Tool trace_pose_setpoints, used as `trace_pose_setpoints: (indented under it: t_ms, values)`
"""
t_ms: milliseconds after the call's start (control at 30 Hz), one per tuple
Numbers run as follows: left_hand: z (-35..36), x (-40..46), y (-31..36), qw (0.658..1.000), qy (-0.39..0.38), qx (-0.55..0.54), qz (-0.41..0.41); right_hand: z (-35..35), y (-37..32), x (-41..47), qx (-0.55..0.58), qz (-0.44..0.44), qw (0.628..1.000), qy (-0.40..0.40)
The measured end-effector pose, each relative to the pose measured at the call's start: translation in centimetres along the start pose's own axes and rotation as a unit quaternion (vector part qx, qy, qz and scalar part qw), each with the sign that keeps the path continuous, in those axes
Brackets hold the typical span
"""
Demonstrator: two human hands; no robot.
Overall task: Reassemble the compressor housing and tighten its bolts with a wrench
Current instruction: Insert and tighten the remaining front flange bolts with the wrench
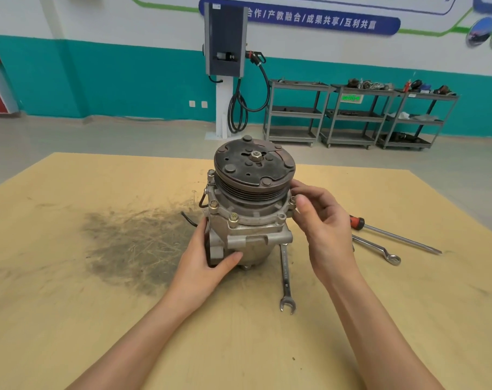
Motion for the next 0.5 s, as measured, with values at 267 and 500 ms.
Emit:
trace_pose_setpoints:
  t_ms: [267, 500]
  values:
    - [0.2, 0.1, -0.1, 1.000, 0.006, 0.002, -0.005, -4.8, -0.2, 1.8, -0.107, -0.003, 0.990, 0.088]
    - [0.2, 0.1, 0.0, 1.000, 0.004, -0.009, 0.005, -3.2, 3.5, -0.8, -0.642, 0.125, 0.732, -0.190]
Point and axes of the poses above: each hand's wrist, its own x-axis towards the middle knuckle, its own z-axis out of the palm, y = z × x, the point moved 4 cm from there along x, towards the middle knuckle, and after that the axes turned 9 degrees about y, right-handed, at the moved point
